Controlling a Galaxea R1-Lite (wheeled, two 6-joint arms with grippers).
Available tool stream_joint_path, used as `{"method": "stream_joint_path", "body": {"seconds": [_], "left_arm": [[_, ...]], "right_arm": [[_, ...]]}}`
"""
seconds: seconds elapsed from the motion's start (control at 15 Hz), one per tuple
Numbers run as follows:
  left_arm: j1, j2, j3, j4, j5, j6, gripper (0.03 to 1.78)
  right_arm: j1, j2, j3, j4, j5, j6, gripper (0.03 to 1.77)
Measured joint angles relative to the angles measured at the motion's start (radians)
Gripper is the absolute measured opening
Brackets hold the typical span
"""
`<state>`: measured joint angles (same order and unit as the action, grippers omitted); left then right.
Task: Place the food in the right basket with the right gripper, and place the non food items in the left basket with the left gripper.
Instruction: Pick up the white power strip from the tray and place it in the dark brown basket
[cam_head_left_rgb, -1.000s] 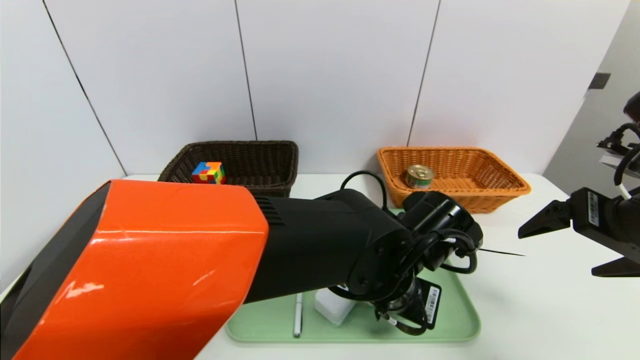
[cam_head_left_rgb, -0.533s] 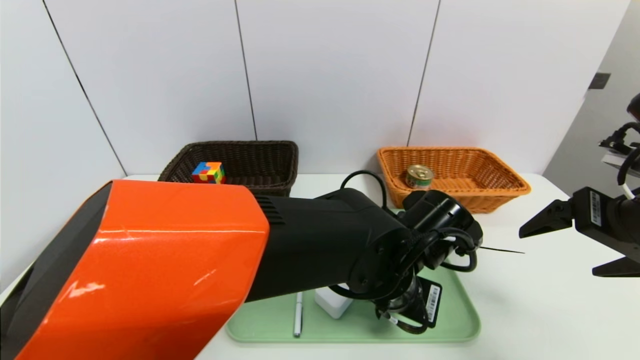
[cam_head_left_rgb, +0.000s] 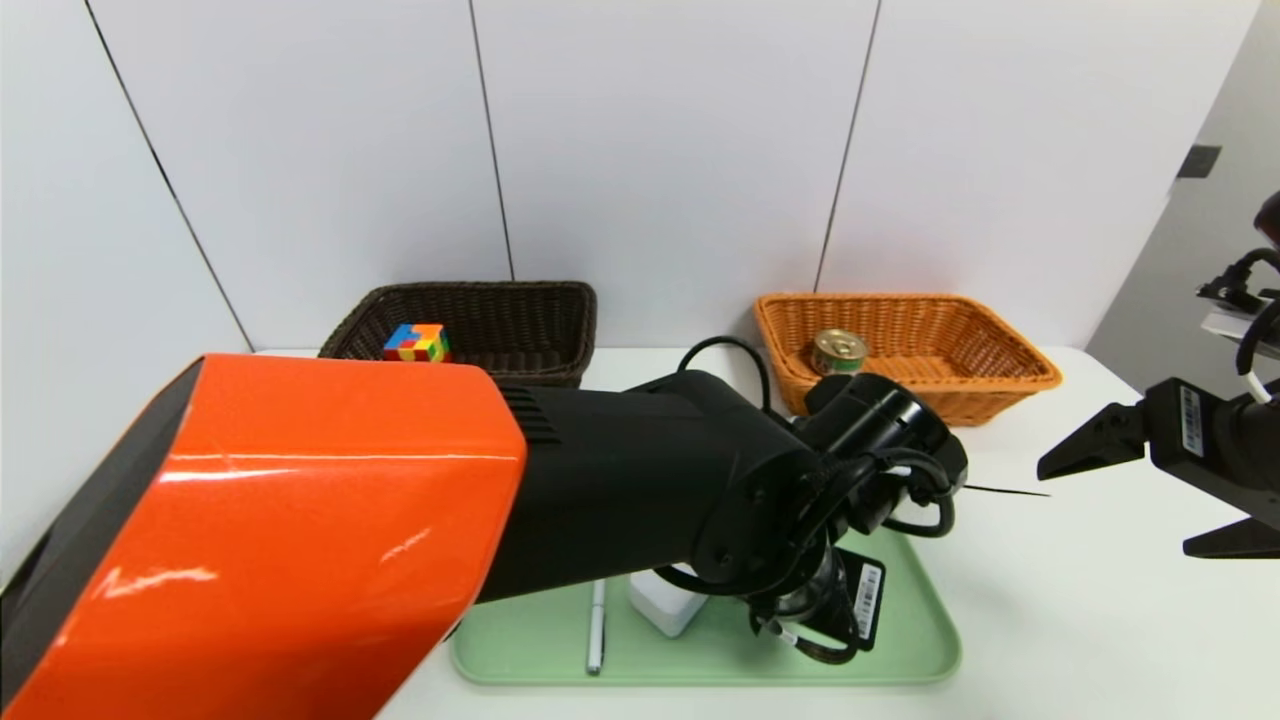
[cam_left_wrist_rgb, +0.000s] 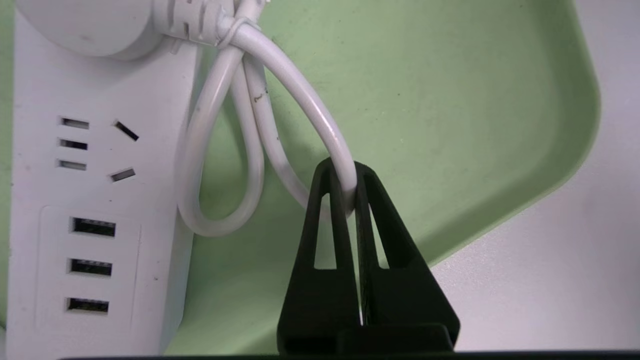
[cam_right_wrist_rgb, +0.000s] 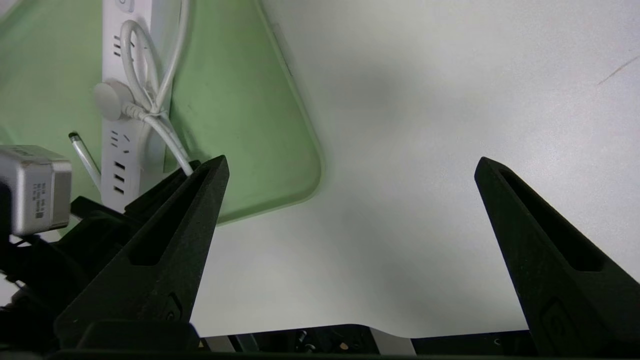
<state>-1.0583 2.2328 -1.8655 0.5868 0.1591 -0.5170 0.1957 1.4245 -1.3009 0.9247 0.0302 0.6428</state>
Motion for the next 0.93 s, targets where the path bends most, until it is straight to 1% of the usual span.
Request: {"method": "stream_joint_path", "body": {"seconds": [0.13, 0.33, 0.47, 0.93], "left_arm": [[0.0, -0.026, -0.013, 0.0, -0.011, -0.003, 0.09], [0.001, -0.081, -0.03, 0.012, -0.056, -0.029, 0.09], [0.001, -0.11, -0.032, 0.029, -0.059, -0.037, 0.09], [0.009, -0.168, -0.035, 0.032, -0.057, -0.043, 0.09]], "right_arm": [[0.0, -0.003, 0.009, 0.0, 0.0, -0.001, 1.7], [0.0, -0.009, 0.016, 0.0, 0.0, -0.001, 1.7], [0.0, -0.01, 0.017, 0.0, 0.0, -0.001, 1.7], [0.001, -0.011, 0.017, 0.0, -0.001, -0.013, 1.7]]}}
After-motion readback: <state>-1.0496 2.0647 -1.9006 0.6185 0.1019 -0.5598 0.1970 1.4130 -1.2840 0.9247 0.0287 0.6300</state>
